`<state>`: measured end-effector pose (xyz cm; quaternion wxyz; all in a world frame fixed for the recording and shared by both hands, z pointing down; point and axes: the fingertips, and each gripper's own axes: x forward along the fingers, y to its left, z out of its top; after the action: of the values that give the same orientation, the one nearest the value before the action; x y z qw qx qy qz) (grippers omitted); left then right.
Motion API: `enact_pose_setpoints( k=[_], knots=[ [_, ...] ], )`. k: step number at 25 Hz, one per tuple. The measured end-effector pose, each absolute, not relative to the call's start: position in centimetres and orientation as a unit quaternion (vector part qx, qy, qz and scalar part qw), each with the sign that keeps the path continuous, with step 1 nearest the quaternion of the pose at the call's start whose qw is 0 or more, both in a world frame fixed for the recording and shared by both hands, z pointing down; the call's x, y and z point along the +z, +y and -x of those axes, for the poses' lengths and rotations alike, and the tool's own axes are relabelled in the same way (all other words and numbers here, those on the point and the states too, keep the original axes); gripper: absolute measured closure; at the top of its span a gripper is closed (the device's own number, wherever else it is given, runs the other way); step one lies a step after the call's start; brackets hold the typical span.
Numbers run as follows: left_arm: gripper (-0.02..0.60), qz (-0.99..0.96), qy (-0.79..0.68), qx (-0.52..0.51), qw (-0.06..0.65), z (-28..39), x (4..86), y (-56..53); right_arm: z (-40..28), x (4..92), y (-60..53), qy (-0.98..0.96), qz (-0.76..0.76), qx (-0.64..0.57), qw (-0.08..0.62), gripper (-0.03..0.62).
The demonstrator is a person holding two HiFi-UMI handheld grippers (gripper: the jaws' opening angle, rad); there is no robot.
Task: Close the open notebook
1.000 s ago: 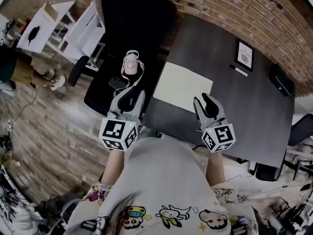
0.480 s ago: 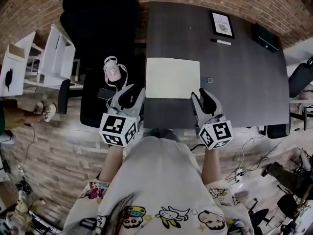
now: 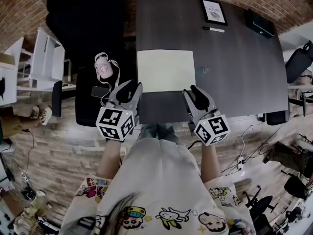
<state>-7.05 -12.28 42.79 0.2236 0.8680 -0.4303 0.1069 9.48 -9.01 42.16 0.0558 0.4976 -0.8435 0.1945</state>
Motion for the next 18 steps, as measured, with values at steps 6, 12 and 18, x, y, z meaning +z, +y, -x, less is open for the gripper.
enact_pose_setpoints(
  k=[6, 12, 18],
  knots=[
    [0.492, -0.855, -0.426, 0.124, 0.268, 6.9, 46.1, -12.7, -9.1, 44.3, -8.7, -0.834, -0.493, 0.243, 0.049, 0.47],
    [0.492, -0.824, -0.437, 0.152, 0.327, 6.9, 53.3, -15.0, -9.6, 50.1, -10.9, -0.813, -0.492, 0.31, 0.037, 0.47],
    [0.492, -0.797, -0.449, 0.171, 0.365, 7.0, 57.2, -16.3, -9.9, 53.8, -11.6, -0.783, -0.493, 0.378, 0.02, 0.47]
  ],
)
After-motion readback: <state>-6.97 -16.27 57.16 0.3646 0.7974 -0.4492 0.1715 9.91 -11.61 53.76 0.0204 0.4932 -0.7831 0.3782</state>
